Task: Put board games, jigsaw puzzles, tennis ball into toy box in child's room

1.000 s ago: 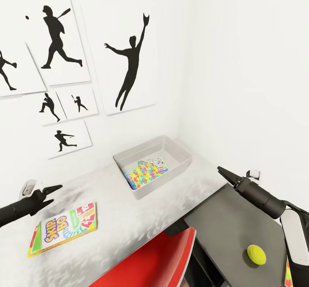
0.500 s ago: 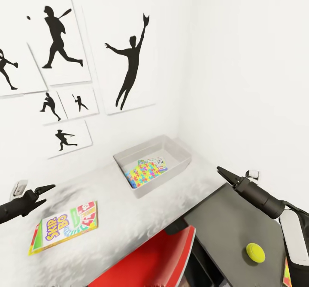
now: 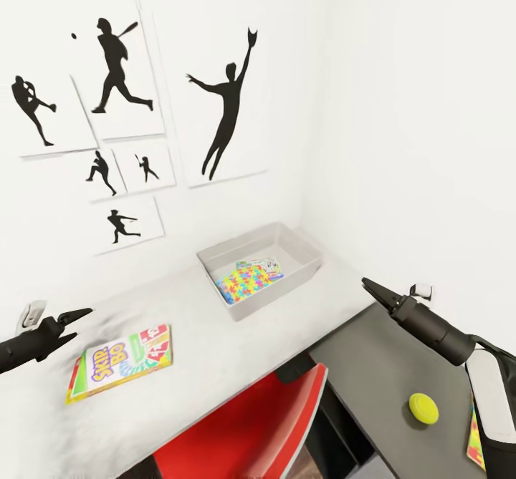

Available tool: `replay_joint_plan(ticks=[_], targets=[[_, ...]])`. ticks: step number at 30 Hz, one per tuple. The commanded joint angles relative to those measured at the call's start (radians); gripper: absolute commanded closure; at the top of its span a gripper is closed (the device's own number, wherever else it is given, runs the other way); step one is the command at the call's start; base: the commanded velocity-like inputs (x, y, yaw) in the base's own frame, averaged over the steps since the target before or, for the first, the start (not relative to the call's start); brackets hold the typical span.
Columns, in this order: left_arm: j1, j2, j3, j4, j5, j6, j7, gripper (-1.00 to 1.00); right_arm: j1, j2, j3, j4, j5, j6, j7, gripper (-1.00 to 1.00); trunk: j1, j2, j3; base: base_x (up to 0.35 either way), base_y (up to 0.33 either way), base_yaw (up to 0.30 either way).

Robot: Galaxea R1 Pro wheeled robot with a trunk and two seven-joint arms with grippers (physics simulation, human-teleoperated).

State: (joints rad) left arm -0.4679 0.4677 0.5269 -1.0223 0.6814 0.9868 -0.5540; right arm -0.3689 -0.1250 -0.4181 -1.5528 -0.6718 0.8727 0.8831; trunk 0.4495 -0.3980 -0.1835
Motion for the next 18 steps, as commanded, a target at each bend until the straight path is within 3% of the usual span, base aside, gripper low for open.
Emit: replay_joint_plan(ticks=[1,7,18], targets=[[-0.001,0.000,0.002,0.000,-0.005,0.005,-0.006,-1.00,-0.001,0.000,-0.001,0.000,0.000,0.004,0.002,-1.00,0.001,-0.002,-0.001,-0.057,0.005,0.186],[-0.001,-0.001,0.002,0.001,-0.006,0.004,-0.005,-1.00,-0.001,0.001,0.000,0.000,0.000,0.004,0.002,-1.00,0.001,-0.002,0.001,-0.086,0.087,0.112],[-0.001,-0.001,0.001,0.001,-0.004,0.003,-0.004,-1.00,-0.001,0.001,0.002,-0.001,0.000,0.003,-0.001,-1.00,0.001,-0.002,0.002,-0.031,0.115,0.020]])
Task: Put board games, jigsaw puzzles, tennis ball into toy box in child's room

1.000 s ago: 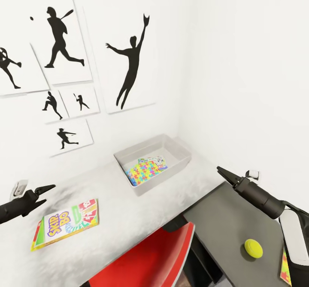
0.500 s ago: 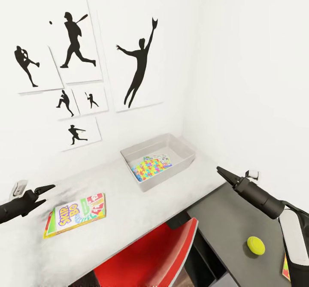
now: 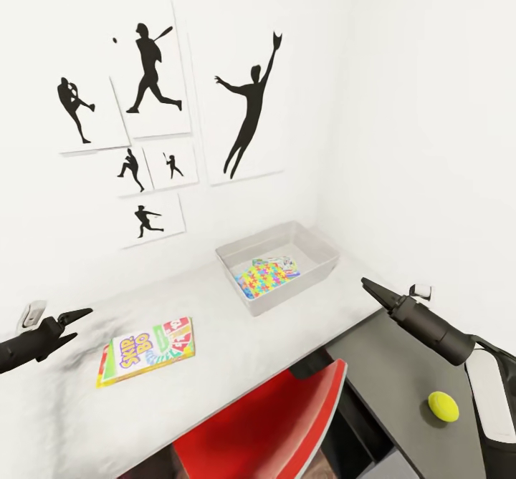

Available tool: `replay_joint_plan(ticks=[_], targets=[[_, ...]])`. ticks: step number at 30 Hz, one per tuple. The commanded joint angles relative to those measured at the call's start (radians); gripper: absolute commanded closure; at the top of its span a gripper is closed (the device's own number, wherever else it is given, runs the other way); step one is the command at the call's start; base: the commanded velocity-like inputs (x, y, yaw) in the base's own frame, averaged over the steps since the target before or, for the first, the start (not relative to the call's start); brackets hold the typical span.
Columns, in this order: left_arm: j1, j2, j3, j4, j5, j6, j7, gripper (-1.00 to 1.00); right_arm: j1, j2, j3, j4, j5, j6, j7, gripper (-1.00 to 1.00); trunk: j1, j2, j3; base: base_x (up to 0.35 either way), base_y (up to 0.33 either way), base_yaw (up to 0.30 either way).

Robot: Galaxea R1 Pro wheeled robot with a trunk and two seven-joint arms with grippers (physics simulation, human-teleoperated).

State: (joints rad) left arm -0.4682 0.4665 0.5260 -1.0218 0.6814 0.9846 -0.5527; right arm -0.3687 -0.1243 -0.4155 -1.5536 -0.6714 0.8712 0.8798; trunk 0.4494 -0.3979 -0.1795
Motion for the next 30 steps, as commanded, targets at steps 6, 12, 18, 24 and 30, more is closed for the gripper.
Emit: replay_joint_plan(ticks=[6,12,18,24,30], targets=[[-0.001,0.000,0.002,0.000,-0.004,0.005,-0.006,-1.00,-0.001,-0.001,-0.002,0.001,-0.001,0.005,0.001,-1.00,0.001,-0.002,-0.002,-0.014,0.013,0.002],[-0.001,0.000,0.002,0.000,-0.004,0.005,-0.006,-1.00,-0.001,0.000,-0.002,0.000,-0.001,0.005,0.001,-1.00,0.001,-0.002,-0.002,-0.102,0.003,0.000],[-0.001,0.000,0.001,0.000,-0.003,0.005,-0.006,-1.00,-0.001,-0.001,-0.003,0.000,-0.001,0.005,0.001,-1.00,0.001,-0.002,-0.002,-0.071,0.001,0.020],[-0.001,-0.001,0.001,0.000,-0.003,0.005,-0.006,-1.00,-0.001,-0.001,-0.003,0.001,-0.001,0.005,0.001,-1.00,0.001,-0.002,-0.002,-0.018,0.000,0.137],[-0.001,-0.002,0.000,0.000,-0.003,0.005,-0.006,-1.00,-0.001,0.000,-0.002,0.000,0.001,0.005,0.001,-1.00,0.001,-0.002,-0.002,-0.004,0.000,0.250]])
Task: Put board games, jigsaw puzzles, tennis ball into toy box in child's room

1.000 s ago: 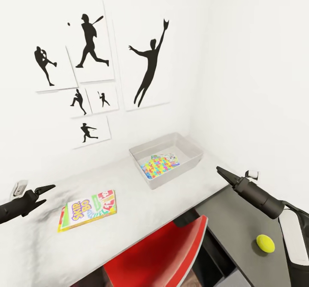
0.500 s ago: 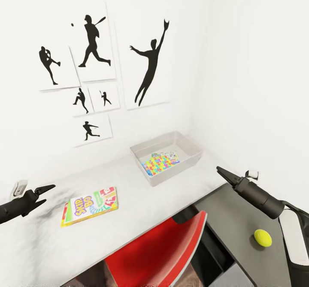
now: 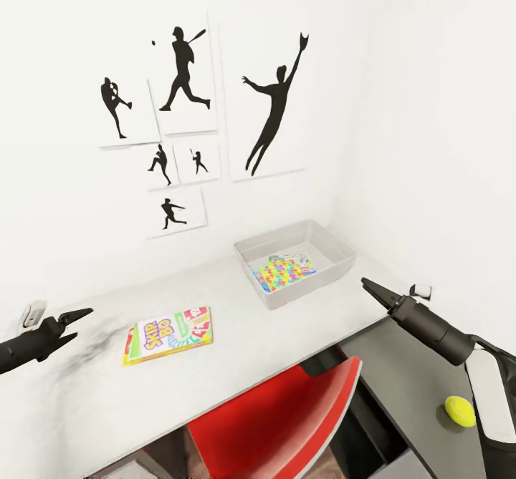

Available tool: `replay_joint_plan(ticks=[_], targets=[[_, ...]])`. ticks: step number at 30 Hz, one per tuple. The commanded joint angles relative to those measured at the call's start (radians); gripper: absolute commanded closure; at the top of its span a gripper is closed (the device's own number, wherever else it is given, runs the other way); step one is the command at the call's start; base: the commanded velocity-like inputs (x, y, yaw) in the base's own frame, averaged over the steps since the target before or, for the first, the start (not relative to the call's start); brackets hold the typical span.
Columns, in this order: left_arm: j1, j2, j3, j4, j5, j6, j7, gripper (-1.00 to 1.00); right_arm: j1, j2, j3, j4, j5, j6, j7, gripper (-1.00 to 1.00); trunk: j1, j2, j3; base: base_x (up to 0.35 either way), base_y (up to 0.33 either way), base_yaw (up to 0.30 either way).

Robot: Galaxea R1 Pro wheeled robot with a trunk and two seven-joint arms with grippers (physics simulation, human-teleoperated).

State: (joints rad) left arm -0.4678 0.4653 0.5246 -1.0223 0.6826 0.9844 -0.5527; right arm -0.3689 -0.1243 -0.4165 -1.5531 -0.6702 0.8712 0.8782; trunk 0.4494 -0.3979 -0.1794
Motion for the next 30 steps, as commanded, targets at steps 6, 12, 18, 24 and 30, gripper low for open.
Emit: replay_joint_plan(ticks=[6,12,18,24,30], targets=[[-0.002,-0.001,0.002,0.001,-0.005,0.005,-0.006,-1.00,-0.001,0.000,-0.001,0.000,0.000,0.005,0.002,-1.00,0.001,-0.002,-0.002,-0.001,0.000,0.137],[-0.002,-0.002,0.001,0.001,-0.005,0.005,-0.006,-1.00,-0.001,0.000,0.000,0.000,0.000,0.005,0.002,-1.00,0.001,-0.002,-0.002,0.000,0.000,0.035],[-0.002,-0.002,0.000,0.001,-0.005,0.005,-0.006,-1.00,-0.001,0.000,0.002,0.001,0.000,0.005,0.000,-1.00,0.001,-0.002,-0.002,0.000,0.000,0.007],[-0.002,-0.002,0.000,0.001,-0.005,0.005,-0.006,-1.00,-0.001,0.000,0.002,0.000,0.000,0.005,-0.002,-1.00,0.001,-0.002,-0.002,0.000,0.000,0.001],[-0.002,-0.002,0.000,0.001,-0.005,0.005,-0.006,-1.00,-0.001,0.000,0.002,0.000,0.000,-0.013,-0.002,-1.00,0.001,-0.002,-0.002,0.000,0.000,0.000]])
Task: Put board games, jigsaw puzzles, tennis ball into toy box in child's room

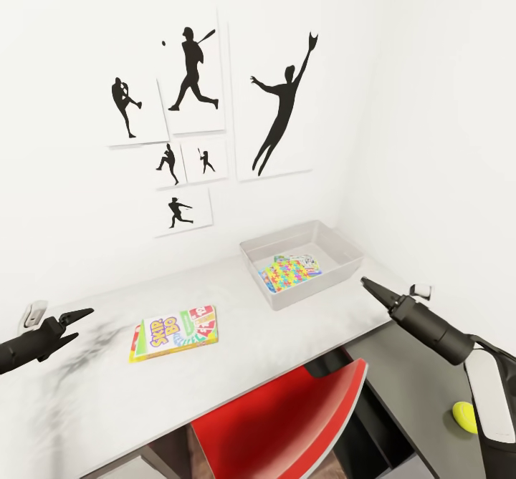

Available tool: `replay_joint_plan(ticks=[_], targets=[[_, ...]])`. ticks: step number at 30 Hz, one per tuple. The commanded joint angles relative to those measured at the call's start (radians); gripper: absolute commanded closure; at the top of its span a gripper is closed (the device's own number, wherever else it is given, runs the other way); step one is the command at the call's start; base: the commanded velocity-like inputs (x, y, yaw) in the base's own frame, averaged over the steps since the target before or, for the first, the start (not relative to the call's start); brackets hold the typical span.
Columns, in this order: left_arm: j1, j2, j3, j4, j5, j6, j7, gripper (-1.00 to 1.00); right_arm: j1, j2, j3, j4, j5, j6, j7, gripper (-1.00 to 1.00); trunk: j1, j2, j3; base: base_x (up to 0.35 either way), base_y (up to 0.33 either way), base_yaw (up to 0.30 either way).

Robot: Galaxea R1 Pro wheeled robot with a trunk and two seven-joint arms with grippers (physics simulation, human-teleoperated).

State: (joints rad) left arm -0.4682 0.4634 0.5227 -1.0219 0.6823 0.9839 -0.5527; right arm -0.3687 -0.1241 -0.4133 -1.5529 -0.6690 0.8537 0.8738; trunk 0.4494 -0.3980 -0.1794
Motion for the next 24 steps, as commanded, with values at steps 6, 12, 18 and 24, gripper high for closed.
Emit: replay_joint_plan(ticks=[6,12,18,24], targets=[[-0.001,-0.001,0.002,0.000,-0.004,0.004,-0.006,-1.00,-0.001,-0.001,0.001,0.000,-0.004,-0.043,0.001,-1.00,0.001,-0.002,-0.002,0.000,0.000,0.000],[-0.001,-0.001,0.002,0.000,-0.004,0.004,-0.006,-1.00,-0.001,-0.002,0.004,0.000,-0.004,-0.054,-0.005,-1.00,0.001,-0.002,-0.002,0.000,0.000,0.000],[-0.001,-0.001,0.002,0.000,-0.004,0.004,-0.006,-1.00,-0.001,-0.001,0.005,0.000,-0.004,-0.058,-0.007,-1.00,0.001,-0.002,-0.002,0.000,0.000,0.000],[-0.001,-0.001,0.002,0.000,-0.004,0.004,-0.005,-1.00,-0.001,0.000,0.006,0.000,-0.003,-0.060,-0.011,-1.00,0.001,-0.002,-0.001,0.000,0.001,0.041]])
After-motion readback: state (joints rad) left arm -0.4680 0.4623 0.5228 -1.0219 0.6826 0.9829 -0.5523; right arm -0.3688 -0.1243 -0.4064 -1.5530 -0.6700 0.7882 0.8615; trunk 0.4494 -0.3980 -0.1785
